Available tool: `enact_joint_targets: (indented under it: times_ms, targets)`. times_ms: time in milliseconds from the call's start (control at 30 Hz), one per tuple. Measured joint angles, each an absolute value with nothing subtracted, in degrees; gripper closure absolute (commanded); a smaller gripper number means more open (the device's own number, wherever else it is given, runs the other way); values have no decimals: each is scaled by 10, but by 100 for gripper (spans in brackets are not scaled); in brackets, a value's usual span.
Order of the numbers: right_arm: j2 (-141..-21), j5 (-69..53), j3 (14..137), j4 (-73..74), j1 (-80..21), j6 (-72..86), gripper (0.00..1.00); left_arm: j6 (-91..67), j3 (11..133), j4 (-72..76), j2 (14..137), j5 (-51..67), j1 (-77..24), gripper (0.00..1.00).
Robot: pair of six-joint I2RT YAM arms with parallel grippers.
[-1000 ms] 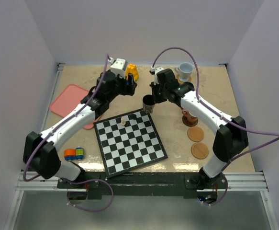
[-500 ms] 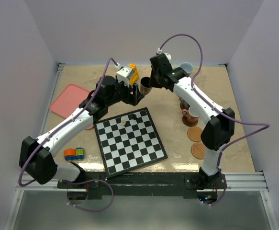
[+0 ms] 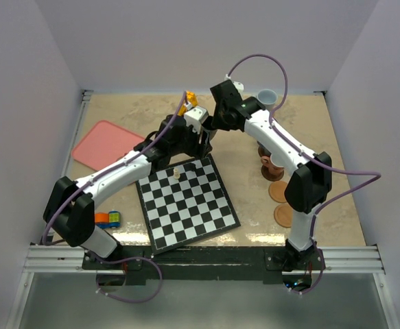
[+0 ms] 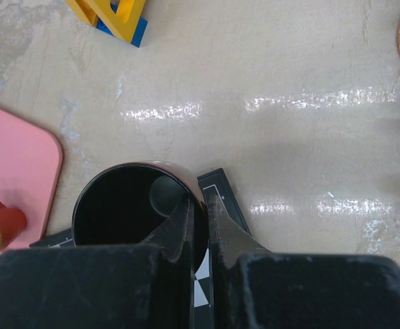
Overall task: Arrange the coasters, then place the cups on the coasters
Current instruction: Place the cup on the coaster.
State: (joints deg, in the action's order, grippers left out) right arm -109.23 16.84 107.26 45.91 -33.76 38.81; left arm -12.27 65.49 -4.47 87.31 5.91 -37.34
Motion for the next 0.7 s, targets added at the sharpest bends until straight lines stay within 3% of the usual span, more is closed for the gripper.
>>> enact_joint_targets:
  times_ms: [333, 600, 700]
  targets:
    - [-1092, 159, 1068, 454, -338, 390, 100, -124, 677, -39, 897, -14, -390, 46]
    - [-1087, 156, 1046, 442, -338, 394, 100, -119, 682, -42, 925, -57, -401, 99]
    - [-1079, 158, 1035, 441, -338, 396, 100, -108, 682, -46, 928, -80, -411, 100]
